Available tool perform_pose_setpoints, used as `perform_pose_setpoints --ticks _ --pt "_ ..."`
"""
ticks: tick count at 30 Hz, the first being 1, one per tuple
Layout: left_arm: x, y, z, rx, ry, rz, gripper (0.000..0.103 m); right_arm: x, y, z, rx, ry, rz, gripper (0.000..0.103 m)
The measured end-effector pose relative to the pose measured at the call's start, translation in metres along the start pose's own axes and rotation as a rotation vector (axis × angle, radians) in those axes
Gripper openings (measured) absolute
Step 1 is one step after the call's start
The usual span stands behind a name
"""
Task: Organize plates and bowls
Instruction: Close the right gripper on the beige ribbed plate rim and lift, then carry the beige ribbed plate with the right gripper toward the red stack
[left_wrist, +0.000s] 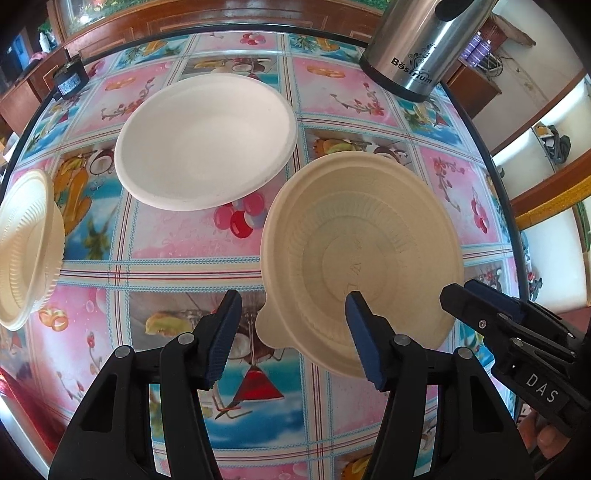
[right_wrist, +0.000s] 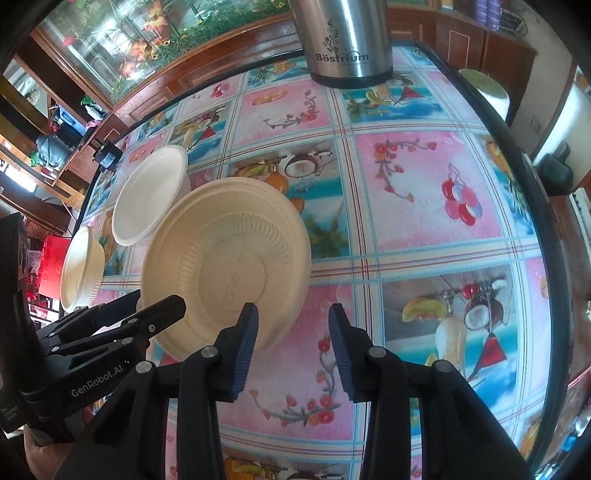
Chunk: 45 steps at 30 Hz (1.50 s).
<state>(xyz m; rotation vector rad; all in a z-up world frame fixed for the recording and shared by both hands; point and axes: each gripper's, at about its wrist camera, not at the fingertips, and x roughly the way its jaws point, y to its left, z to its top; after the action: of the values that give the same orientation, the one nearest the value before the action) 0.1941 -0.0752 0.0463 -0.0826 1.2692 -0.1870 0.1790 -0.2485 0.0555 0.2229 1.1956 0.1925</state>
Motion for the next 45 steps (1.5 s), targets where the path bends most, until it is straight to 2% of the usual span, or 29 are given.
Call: perform_pose_setpoints --ticks 4,6,9,11,17,25,34,45 --pt "0.008 0.001 0.001 -0.005 0.018 0.01 0.053 0.009 0.0 0.005 -0.013 0.014 -0.012 0.033" --pt "0.012 0.0 0.001 -0.006 0.028 0.011 0.051 0.015 0.0 0.007 -0.016 0.023 -0.011 0.025" --pt "0.016 0.0 -0.001 -0.004 0.043 0.005 0.041 0.021 0.001 0.006 -0.014 0.038 -0.003 0.017" --pt "0.017 0.0 -0.002 -0.001 0.046 0.001 0.037 0.02 0.005 0.006 -0.028 0.032 -0.009 0.016" --pt "0.012 0.01 -0.01 -0.022 0.048 -0.026 0.037 0.019 0.016 0.006 -0.073 0.036 -0.024 0.015" --pt "-0.009 0.037 -0.043 -0.052 0.035 -0.045 0.037 0.019 0.037 -0.013 -0.093 0.054 0.007 0.015" --pt "-0.031 0.072 -0.081 -0.084 0.006 -0.013 0.037 0.026 0.081 -0.037 -0.169 0.066 0.026 0.015" --pt "-0.058 0.11 -0.095 -0.128 -0.04 0.01 0.037 0.025 0.127 -0.048 -0.236 0.053 0.042 0.015"
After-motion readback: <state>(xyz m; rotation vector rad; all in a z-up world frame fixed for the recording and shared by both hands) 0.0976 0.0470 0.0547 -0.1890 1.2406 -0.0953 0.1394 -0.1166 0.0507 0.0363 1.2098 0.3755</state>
